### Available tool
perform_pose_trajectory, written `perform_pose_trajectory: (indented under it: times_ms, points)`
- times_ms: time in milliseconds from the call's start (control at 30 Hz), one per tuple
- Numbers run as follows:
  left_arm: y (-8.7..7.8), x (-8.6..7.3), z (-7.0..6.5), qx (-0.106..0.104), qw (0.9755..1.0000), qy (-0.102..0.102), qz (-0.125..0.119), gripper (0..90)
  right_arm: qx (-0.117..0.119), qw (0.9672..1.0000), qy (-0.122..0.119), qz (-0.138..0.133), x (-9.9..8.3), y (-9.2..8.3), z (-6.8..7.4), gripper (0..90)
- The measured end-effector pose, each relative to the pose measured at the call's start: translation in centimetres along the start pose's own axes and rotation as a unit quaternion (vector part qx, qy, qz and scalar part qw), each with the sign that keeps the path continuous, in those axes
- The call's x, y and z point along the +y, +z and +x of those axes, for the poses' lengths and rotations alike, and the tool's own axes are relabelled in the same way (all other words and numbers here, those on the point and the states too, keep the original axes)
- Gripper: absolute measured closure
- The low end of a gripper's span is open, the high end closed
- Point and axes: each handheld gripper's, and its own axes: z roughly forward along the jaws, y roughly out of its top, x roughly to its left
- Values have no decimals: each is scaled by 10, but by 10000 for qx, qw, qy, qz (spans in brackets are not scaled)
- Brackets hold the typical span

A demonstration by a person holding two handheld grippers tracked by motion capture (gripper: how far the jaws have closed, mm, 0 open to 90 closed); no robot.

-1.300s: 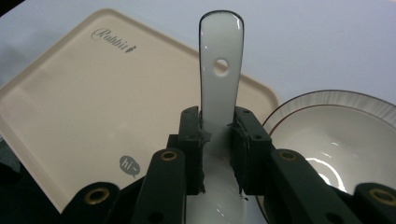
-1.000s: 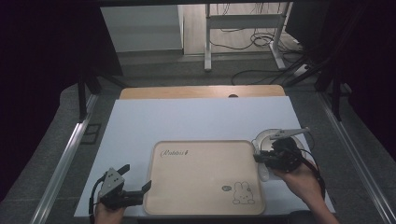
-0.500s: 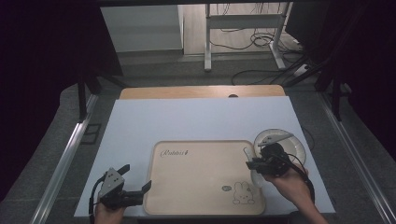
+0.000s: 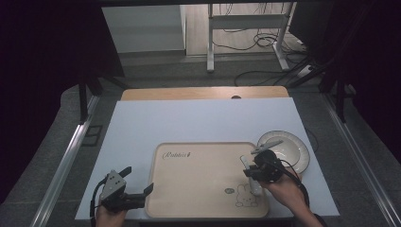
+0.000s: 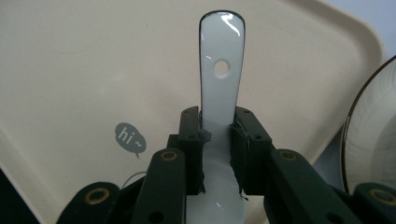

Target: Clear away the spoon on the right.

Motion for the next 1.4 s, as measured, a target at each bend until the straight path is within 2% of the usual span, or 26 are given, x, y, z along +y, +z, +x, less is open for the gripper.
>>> perform_pose_trajectory:
  times_ms: [400,567,733,1067,1400]
  points:
    - [0,0,0,2,10000,11,6,27,-40,10000,-27,14,-3,13,-1,738]
    - [0,0,0,5,10000,12,6,26,-28,9999,67,-75,-5,13,-5,673]
    - [0,0,0,11,10000,16,2,27,-22,9998,85,-183,-6,11,-6,662]
    - [-1,0,-1,28,10000,28,1,27,30,9977,-152,-656,-12,11,-4,894]
    - [0,0,-1,29,10000,35,9,26,172,9955,-345,-862,-14,25,0,897]
